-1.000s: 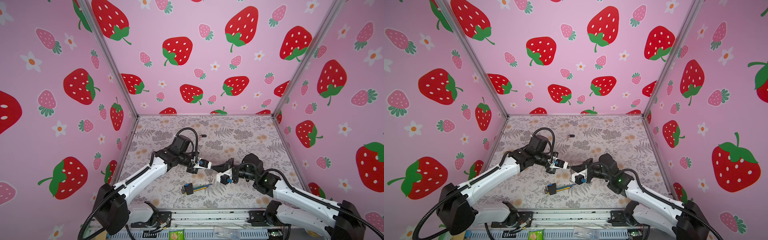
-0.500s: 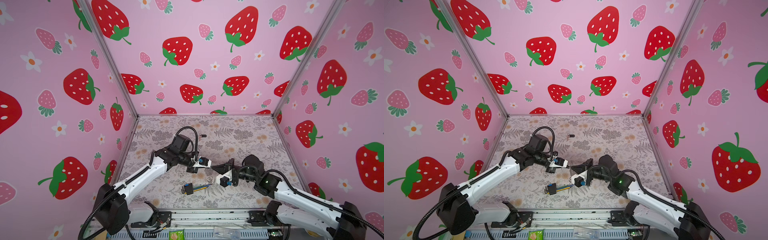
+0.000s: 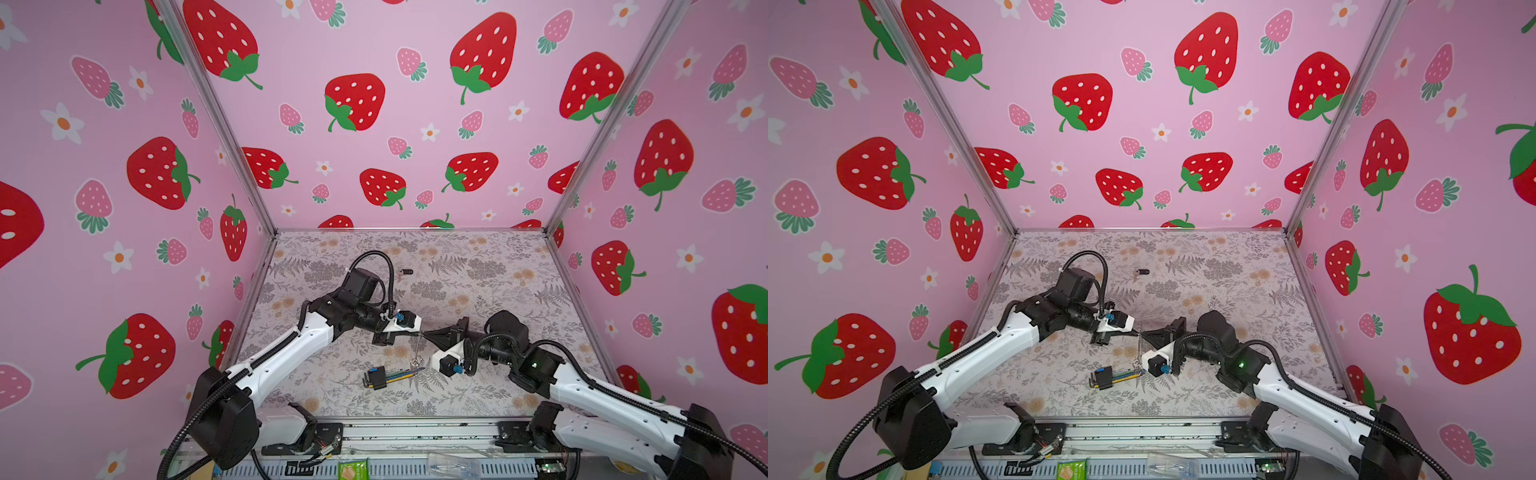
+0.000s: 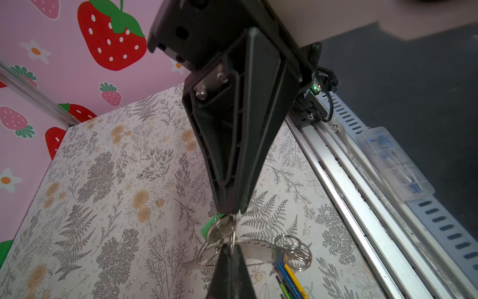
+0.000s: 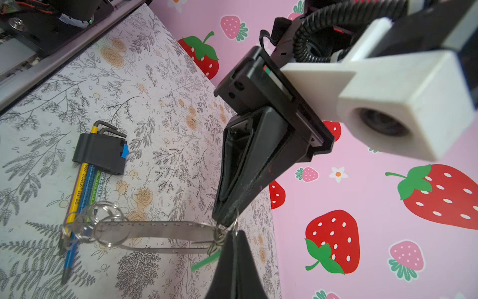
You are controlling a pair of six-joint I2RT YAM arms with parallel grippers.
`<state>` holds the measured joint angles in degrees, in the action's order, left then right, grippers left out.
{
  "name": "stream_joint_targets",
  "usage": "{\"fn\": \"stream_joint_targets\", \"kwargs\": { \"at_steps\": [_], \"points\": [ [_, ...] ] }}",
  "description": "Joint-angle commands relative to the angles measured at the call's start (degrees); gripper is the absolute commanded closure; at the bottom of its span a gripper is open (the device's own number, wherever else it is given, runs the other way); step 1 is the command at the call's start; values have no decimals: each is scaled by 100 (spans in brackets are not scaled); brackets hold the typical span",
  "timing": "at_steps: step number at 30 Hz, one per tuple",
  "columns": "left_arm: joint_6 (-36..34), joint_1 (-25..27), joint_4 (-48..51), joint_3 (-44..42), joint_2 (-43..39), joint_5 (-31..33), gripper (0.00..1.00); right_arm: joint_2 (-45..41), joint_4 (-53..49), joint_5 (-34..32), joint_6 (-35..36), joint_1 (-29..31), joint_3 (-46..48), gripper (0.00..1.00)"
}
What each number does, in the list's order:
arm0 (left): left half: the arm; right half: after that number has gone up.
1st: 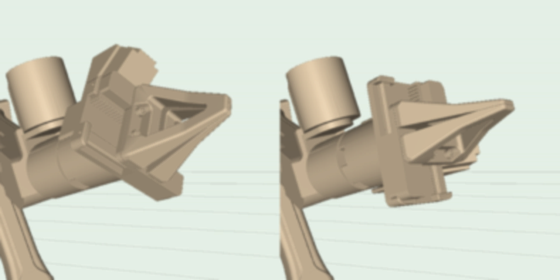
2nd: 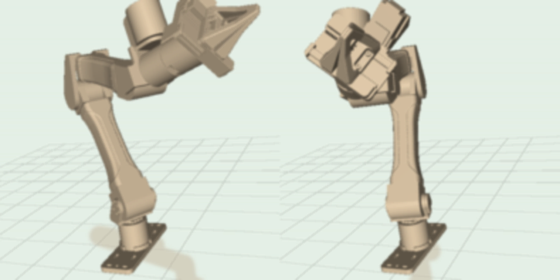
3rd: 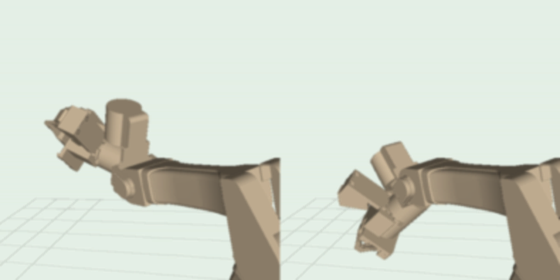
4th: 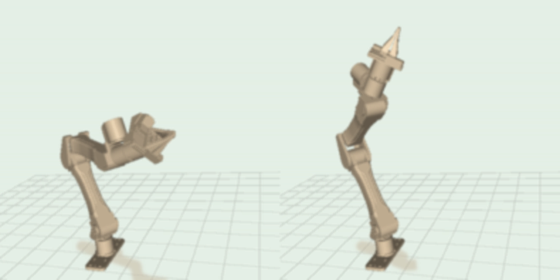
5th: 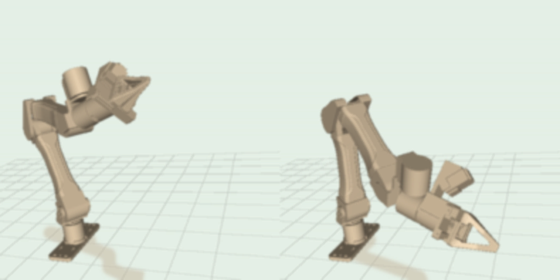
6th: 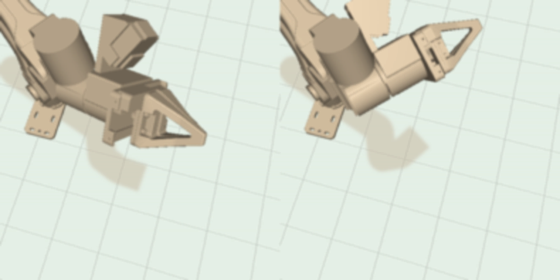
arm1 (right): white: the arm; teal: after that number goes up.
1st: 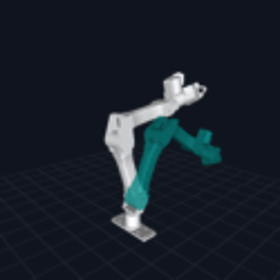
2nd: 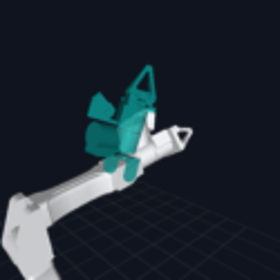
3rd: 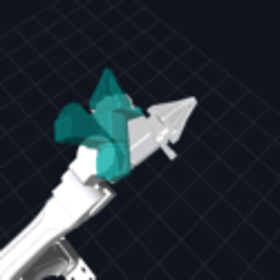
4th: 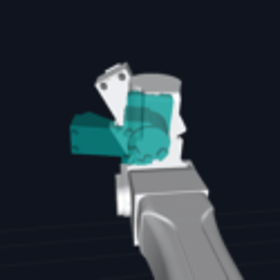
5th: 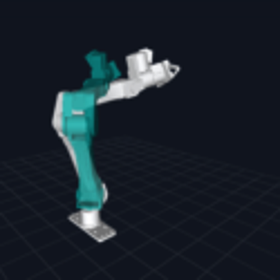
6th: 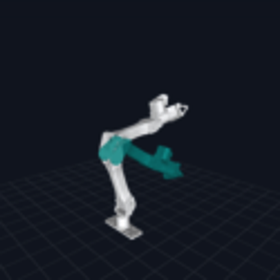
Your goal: Put the keys on the keyring
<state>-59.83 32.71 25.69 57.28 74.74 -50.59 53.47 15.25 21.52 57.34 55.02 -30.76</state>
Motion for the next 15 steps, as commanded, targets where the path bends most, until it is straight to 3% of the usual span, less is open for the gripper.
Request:
{"fn": "stream_joint_targets", "kwargs": {
  "at_steps": [1,15],
  "points": [
    [7,-62,102,346,39,-340,100,-56,-287,-57,157,25,132,100],
    [-42,-61,63,320,-16,-313,100,46,-140,-488,-26,24,211,100]
  ]
}}
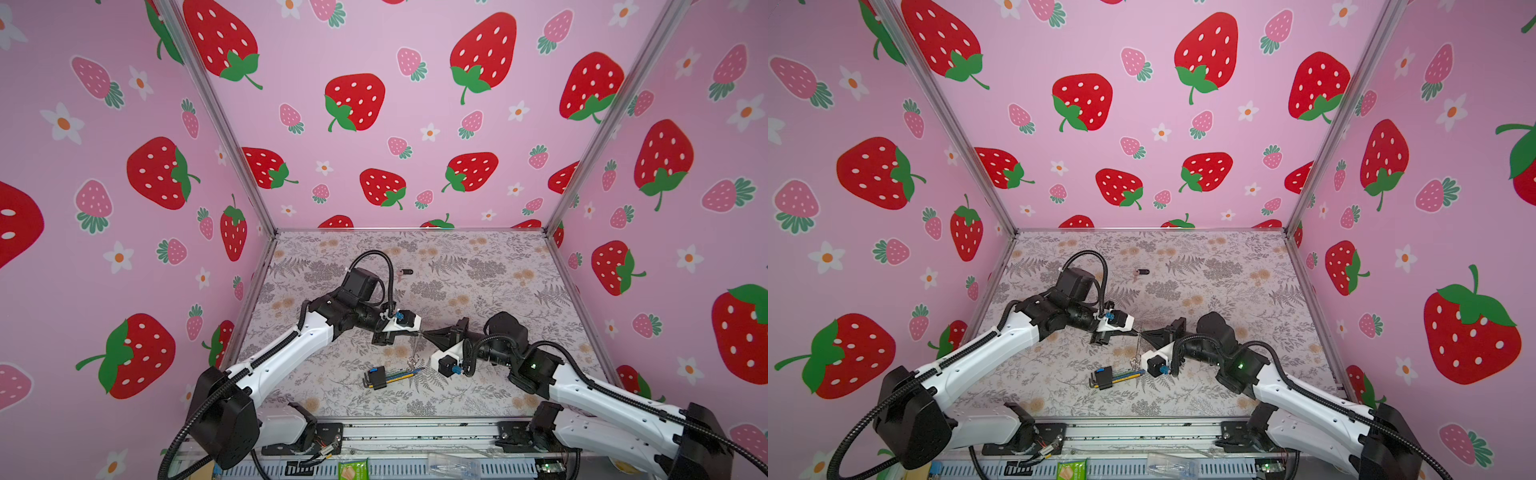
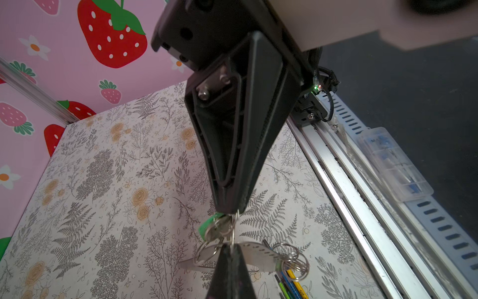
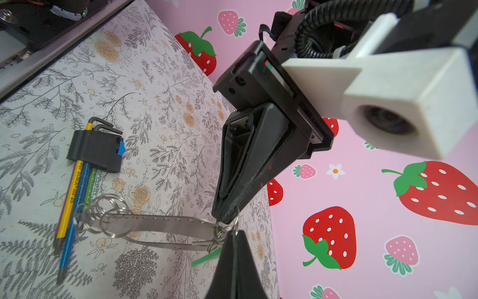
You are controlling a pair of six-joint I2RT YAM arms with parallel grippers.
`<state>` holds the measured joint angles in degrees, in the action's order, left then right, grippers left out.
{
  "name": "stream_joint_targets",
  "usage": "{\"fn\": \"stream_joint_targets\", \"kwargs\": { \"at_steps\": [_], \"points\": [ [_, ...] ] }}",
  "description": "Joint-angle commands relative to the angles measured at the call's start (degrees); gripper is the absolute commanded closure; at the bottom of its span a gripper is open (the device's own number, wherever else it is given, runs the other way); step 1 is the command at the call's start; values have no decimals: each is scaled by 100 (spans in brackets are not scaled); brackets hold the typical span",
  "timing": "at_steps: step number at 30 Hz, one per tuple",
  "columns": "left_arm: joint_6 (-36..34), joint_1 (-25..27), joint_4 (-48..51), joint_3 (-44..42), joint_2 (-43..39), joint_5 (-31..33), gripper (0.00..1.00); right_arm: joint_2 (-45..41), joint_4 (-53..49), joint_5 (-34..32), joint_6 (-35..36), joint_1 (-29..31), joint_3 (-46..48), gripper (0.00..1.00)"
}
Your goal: Put the keys on the keyring
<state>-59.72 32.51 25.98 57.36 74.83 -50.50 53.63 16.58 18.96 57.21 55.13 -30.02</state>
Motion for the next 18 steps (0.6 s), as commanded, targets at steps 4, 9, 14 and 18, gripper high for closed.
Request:
{"fn": "stream_joint_targets", "kwargs": {
  "at_steps": [4,9,14,18],
  "points": [
    [-31,-44,65,370,21,-313,100,25,-269,-234,-15,6,128,100],
    [-48,-48,81,381,32,-330,100,67,-284,-335,-62,13,94,100],
    [-94,-43,127,396,63,-294,100,169,-272,-398,-160,10,34,100],
    [-79,-43,98,394,50,-268,100,253,-331,-457,-181,6,4,100]
  ]
}}
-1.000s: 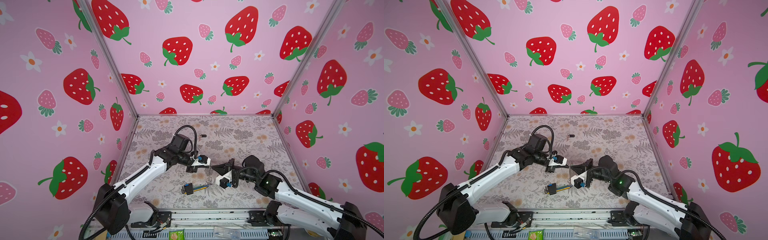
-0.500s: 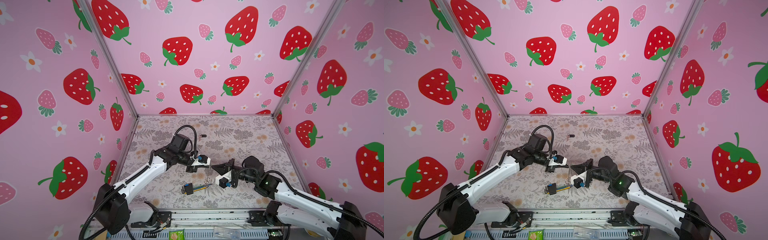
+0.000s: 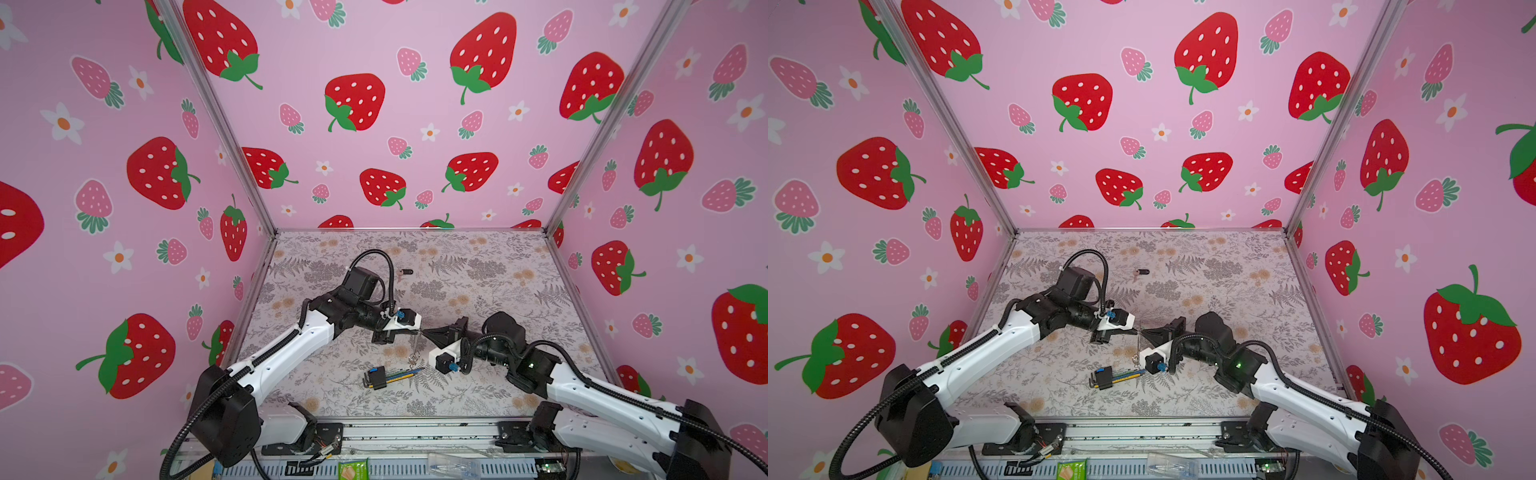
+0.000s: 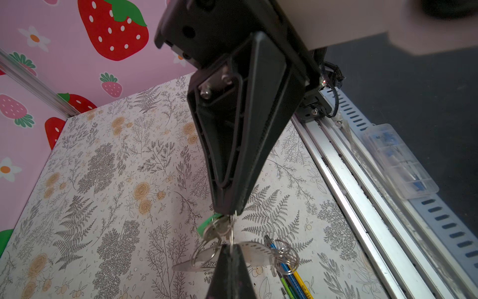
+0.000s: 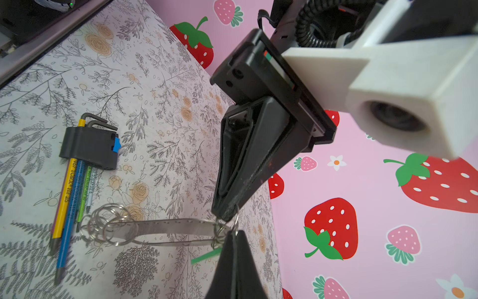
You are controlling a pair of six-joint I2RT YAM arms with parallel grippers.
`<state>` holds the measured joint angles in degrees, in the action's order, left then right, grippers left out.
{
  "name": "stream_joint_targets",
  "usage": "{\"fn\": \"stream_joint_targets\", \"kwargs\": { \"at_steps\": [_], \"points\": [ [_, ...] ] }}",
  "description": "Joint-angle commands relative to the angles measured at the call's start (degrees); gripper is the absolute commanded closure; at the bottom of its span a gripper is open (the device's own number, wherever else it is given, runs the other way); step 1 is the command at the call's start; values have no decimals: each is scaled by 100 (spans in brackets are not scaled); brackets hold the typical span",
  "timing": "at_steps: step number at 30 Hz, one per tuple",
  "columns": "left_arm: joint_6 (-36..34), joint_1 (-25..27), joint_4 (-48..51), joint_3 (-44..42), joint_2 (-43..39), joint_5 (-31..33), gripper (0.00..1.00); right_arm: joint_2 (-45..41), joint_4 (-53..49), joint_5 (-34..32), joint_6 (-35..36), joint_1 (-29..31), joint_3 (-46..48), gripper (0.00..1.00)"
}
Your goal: Put the keys on the keyring
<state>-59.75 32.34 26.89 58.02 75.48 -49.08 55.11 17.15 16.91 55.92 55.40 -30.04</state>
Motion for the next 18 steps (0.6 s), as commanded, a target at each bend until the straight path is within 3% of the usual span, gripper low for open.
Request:
{"fn": "stream_joint_targets", "kwargs": {
  "at_steps": [1,18],
  "points": [
    [-64,-33,-1,331,-25,-412,100,118,-404,-249,-49,-15,-7,100],
    [242,-126,-176,320,100,-692,100,-223,-381,-147,215,-18,196,100]
  ]
}}
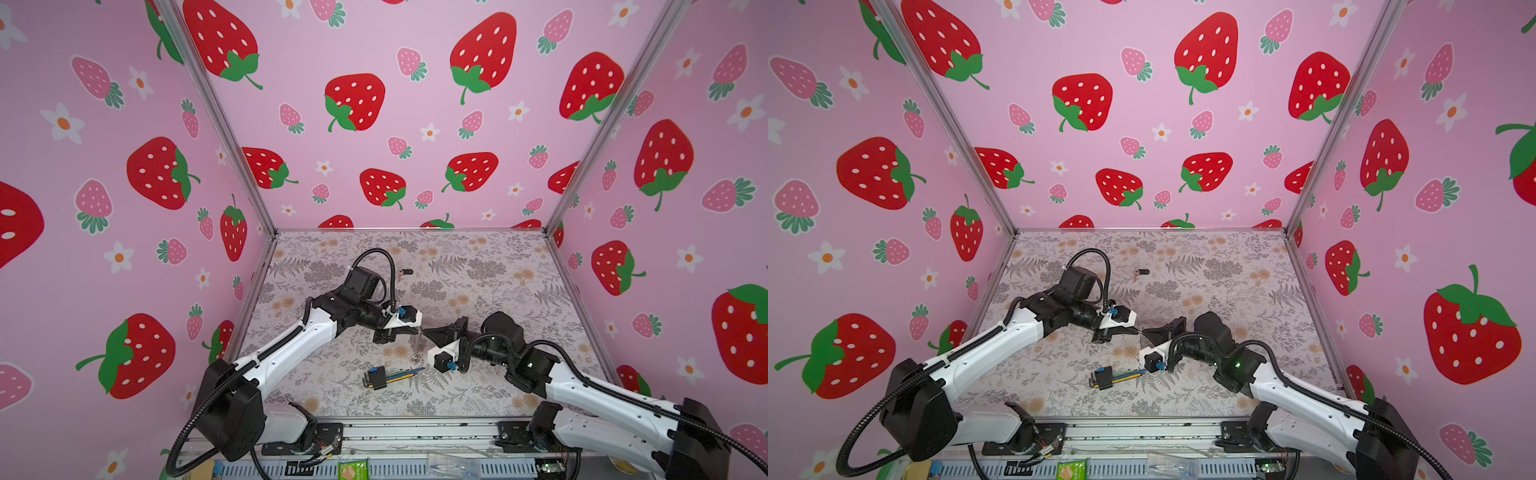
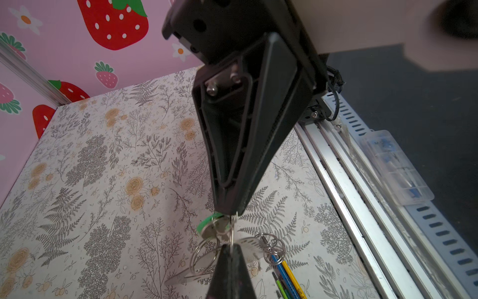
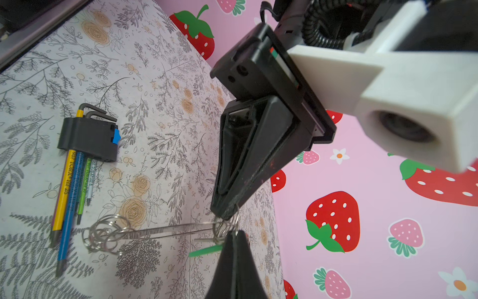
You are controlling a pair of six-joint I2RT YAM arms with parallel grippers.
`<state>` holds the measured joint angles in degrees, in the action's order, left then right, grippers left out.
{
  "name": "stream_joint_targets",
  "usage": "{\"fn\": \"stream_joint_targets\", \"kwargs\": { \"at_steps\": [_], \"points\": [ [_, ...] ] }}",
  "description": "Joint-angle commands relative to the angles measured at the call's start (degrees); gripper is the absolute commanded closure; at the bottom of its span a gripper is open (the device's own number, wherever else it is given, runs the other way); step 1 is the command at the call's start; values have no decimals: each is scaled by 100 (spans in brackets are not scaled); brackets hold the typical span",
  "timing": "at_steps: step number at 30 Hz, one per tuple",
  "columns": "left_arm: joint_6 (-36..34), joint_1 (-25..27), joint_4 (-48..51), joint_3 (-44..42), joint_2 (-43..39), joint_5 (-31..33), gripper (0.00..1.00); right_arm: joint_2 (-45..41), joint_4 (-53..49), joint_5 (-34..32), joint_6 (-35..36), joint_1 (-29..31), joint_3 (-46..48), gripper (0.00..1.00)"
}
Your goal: Put the keys on the keyring
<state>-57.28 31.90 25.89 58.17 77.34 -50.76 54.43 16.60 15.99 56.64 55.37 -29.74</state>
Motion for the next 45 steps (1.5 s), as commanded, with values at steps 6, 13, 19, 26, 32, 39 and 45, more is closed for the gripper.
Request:
{"fn": "stream_joint_targets", "kwargs": {
  "at_steps": [6,13,19,26,32,39,45],
  "points": [
    [118,-114,47,416,54,-687,100,-94,-503,361,325,-16,76,100],
    [118,-173,30,350,-59,-630,100,-188,-488,196,277,-14,205,100],
    [154,-195,29,304,-88,-638,100,-397,-397,195,223,-11,287,100],
    [189,-211,13,269,-116,-683,100,-401,-390,203,313,-10,295,100],
    [158,-214,0,240,-144,-730,100,-401,-384,156,312,-40,325,100],
    [196,-213,-111,206,-202,-857,100,-322,-278,159,430,-39,354,100],
    [272,-167,-553,67,-344,-681,100,-51,-714,378,851,-31,110,100]
  ]
}}
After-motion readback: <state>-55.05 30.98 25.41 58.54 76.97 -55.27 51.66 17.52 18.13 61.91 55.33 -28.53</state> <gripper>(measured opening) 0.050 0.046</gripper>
